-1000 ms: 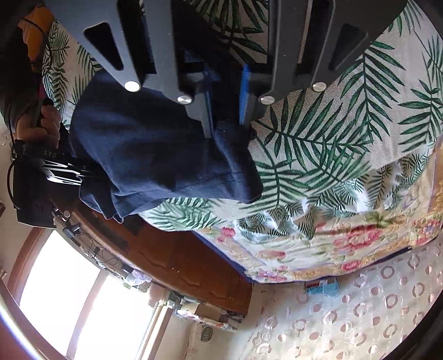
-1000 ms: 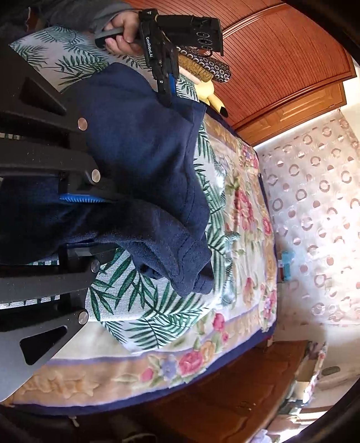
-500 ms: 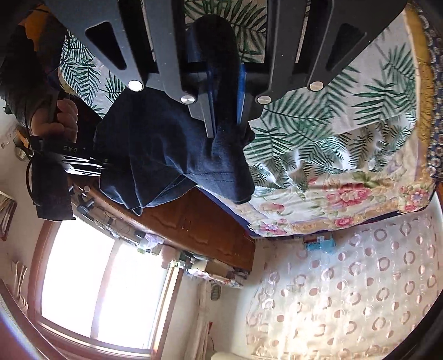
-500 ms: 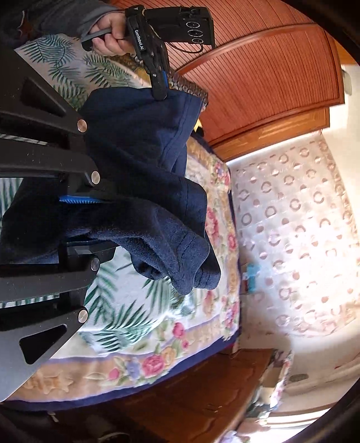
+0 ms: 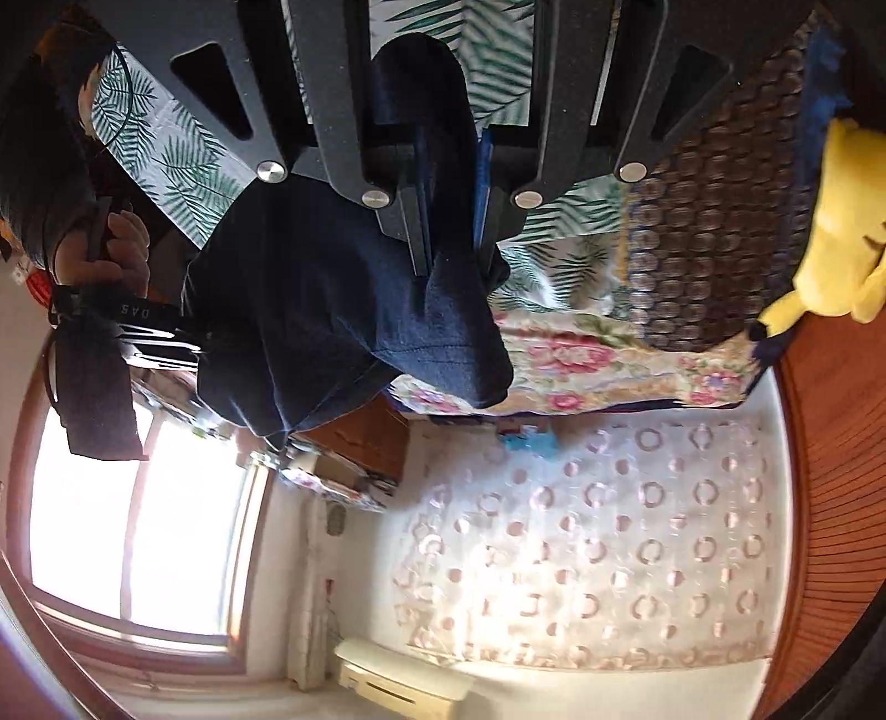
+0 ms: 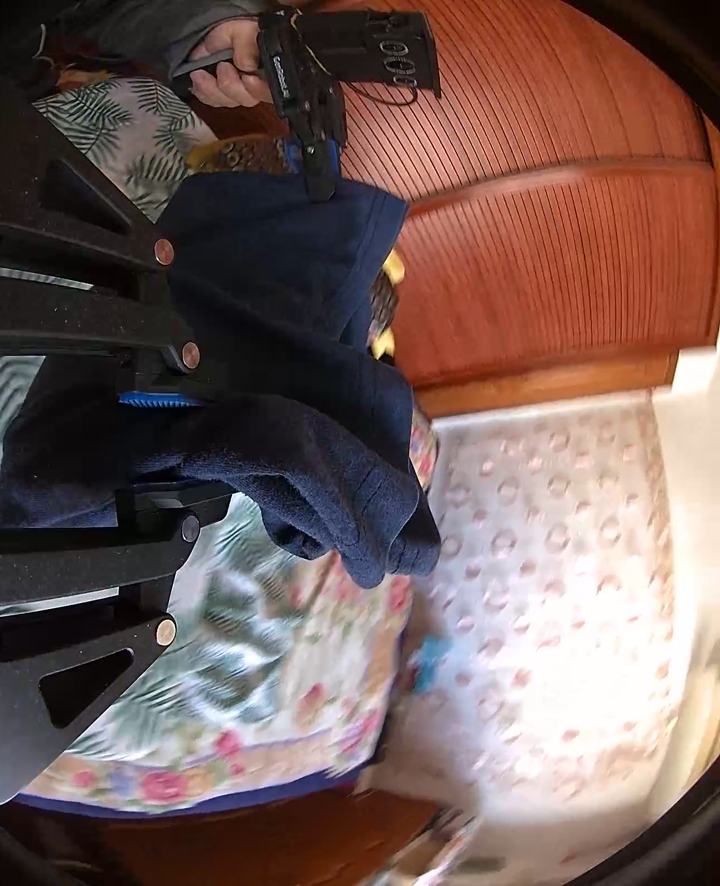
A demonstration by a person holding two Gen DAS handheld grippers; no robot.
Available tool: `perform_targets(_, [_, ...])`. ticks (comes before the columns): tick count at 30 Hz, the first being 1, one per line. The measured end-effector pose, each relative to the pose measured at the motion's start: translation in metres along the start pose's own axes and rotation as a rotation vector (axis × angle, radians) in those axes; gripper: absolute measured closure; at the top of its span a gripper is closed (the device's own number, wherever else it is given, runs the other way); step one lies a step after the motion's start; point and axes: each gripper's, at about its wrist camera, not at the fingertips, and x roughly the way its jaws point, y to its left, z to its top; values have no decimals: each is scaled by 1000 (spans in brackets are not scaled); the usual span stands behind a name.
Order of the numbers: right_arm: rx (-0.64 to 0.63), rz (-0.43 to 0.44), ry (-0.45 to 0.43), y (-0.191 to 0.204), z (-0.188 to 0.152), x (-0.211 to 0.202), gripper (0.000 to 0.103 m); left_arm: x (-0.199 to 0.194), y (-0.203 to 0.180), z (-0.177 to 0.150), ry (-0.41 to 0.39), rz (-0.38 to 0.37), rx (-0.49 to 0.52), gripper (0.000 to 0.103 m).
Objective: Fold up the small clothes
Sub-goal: 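Carry the bundle to the pillow beside the yellow plush toy and lower it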
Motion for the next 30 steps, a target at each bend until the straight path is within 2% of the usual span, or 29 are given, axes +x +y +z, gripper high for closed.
perform_targets(10, [-199,84,8,41,72,79,85,-62,66,-17,-118,157,-110,89])
perform_targets(17, [-364,154,63,71,112,160,85,-84,93,-55,-145,262,-185,89])
perform_targets(21, [-452,170,89,97,125,205,84,-83,110,-77,-96,308,-224,89])
perform_targets(24, [-463,193,96,110,130,236,84,-84,118,-93,-63,330,-256,89])
perform_targets(27, [-453,215,84,109,130,247,84,-83,123,-105,-32,329,-285,89])
perform_targets(30, [-433,179,88,110,132,259,79,-81,126,-113,-21,338,-302,89])
